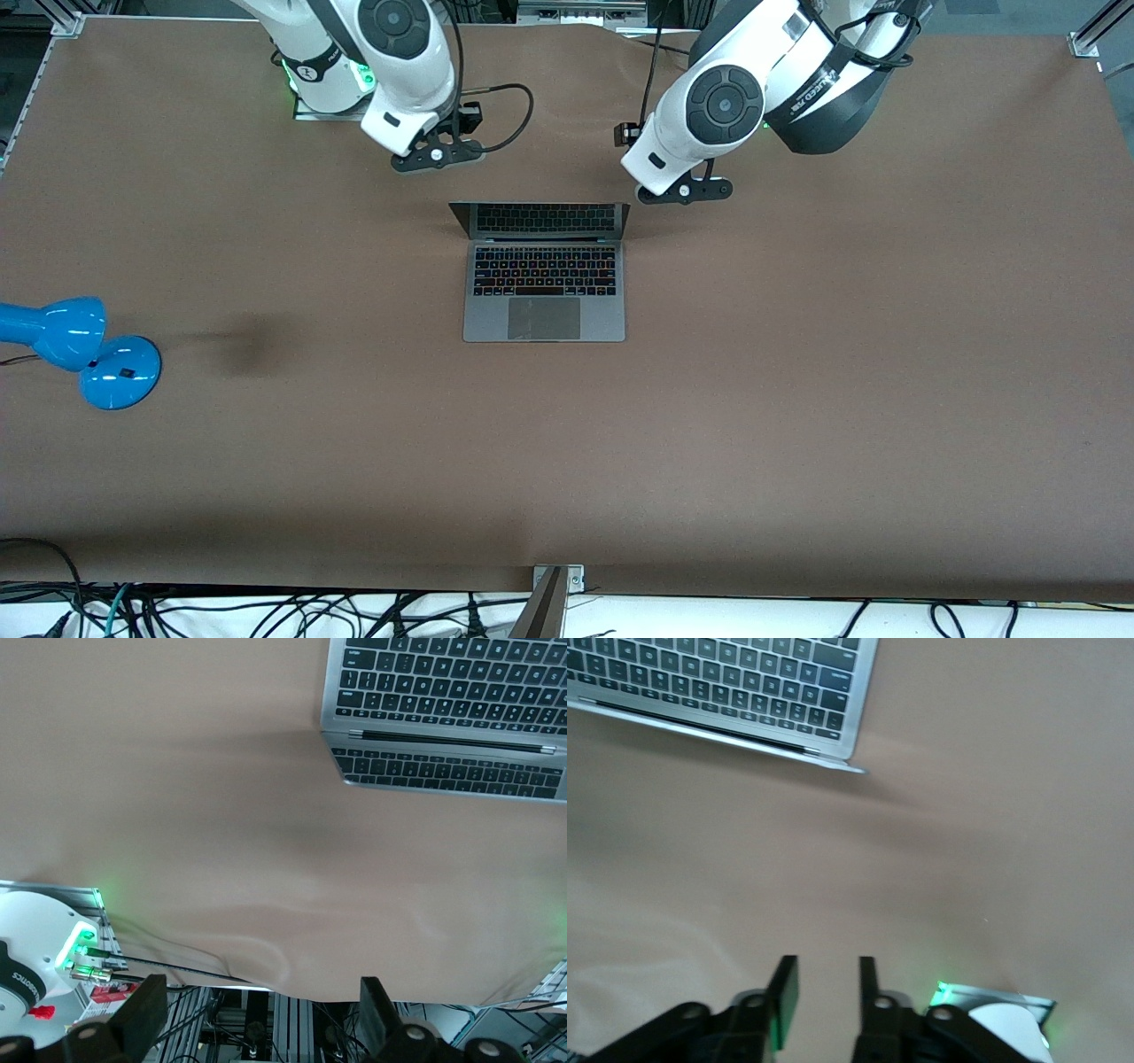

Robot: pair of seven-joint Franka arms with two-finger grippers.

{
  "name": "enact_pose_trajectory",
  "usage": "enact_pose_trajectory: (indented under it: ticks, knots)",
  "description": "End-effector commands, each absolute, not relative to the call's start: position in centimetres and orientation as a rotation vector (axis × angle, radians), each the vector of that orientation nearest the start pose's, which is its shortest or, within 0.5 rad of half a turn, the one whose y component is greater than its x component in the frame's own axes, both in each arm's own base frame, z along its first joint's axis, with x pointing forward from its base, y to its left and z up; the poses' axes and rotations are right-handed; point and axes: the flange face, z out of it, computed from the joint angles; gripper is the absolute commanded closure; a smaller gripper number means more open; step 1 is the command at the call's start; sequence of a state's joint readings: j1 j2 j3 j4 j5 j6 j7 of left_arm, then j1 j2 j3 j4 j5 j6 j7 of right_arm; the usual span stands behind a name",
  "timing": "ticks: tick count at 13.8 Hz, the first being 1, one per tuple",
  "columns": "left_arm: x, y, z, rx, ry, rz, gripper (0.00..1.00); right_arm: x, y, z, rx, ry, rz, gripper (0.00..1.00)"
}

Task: Close laptop with both arms from behind
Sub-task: 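Lower both grippers behind the screen and push it forward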

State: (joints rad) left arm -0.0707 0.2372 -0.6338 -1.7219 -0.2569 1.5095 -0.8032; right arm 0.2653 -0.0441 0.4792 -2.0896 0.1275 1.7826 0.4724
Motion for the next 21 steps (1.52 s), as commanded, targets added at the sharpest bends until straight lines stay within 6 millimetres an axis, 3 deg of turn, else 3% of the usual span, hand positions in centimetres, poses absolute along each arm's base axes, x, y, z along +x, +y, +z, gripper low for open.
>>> enact_pose_trajectory:
  ticks: [1, 2, 3, 5, 6, 10, 21]
  knots:
    - [42.5, -38.7, 44.4, -3.018, -0.212, 0.906, 0.1, 36.1, 34.9, 41.2, -3.149, -0.33, 0.394, 1.0]
    - [42.4, -39.0, 44.0, -3.017, -0.202, 0.912, 0.22, 36.4, 35.0, 40.8, -3.147, -0.332, 0.385, 1.0]
    - [42.4, -39.3, 43.8, -3.02, -0.198, 0.908, 0.42, 36.5, 35.0, 40.5, -3.148, -0.335, 0.383, 1.0]
    - [42.3, -40.0, 43.2, -3.032, -0.187, 0.896, 0.91, 36.8, 34.9, 39.8, -3.166, -0.351, 0.39, 1.0]
    - [42.4, -40.3, 42.7, -3.036, -0.193, 0.901, 1.0, 37.0, 34.8, 39.8, -3.176, -0.361, 0.381, 1.0]
    - [42.8, -42.0, 40.0, -3.056, -0.246, 0.914, 1.0, 38.2, 35.6, 38.3, -3.142, -0.354, 0.343, 1.0]
    - [44.7, -42.8, 34.8, -3.077, -0.314, 0.854, 1.0, 42.1, 36.7, 36.7, -3.129, -0.402, 0.205, 1.0]
